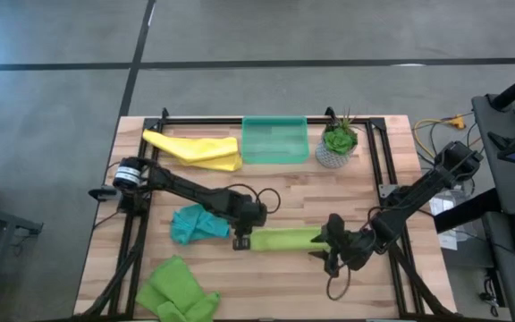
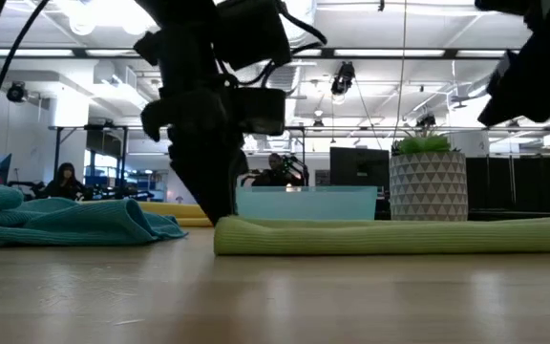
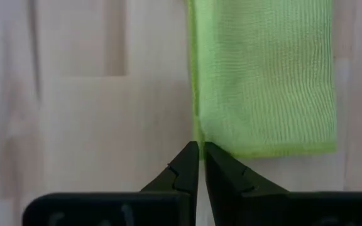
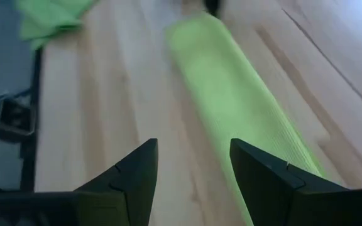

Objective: Fold microfiber towels
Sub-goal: Fold the light green microfiber cloth

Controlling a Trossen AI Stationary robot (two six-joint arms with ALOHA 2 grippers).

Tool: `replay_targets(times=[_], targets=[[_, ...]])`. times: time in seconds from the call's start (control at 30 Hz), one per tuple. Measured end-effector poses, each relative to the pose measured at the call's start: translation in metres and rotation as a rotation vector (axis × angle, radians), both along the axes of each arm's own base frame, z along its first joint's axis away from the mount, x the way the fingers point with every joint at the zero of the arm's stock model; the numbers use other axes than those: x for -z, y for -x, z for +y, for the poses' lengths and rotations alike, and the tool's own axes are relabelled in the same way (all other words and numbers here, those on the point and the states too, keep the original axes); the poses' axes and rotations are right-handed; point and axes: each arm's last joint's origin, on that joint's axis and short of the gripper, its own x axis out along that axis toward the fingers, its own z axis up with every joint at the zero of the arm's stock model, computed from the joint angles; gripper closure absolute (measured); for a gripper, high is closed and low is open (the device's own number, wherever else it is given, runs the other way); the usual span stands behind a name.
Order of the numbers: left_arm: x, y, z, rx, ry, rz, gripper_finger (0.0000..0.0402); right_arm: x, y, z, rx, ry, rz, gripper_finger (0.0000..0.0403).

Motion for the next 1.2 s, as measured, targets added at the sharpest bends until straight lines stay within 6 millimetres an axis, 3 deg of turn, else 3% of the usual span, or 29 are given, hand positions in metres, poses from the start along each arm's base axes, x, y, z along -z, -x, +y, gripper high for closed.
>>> replay_targets(times=[0.2, 0.5, 0.77, 1.2], targets=[[-0.025, 0.003, 0.0, -0.015, 0.009, -0.09, 0.0391, 0.013, -0.022, 0.005, -0.078, 0.119, 0.063, 0.0205], [-0.058, 0.018, 0.006, -0.118, 0.005, -0.175, 0.0391, 0.038, -0.069, 0.031, -0.199, 0.381, 0.308, 0.0155], [-0.086, 0.045, 0.01, -0.184, 0.004, -0.297, 0.0391, 0.042, -0.095, 0.046, -0.207, 0.512, 0.376, 0.0168], [-0.07, 0.069, 0.014, -0.207, 0.013, -0.311, 0.0391, 0.048, -0.111, 0.016, -0.174, 0.38, 0.477, 0.0177]])
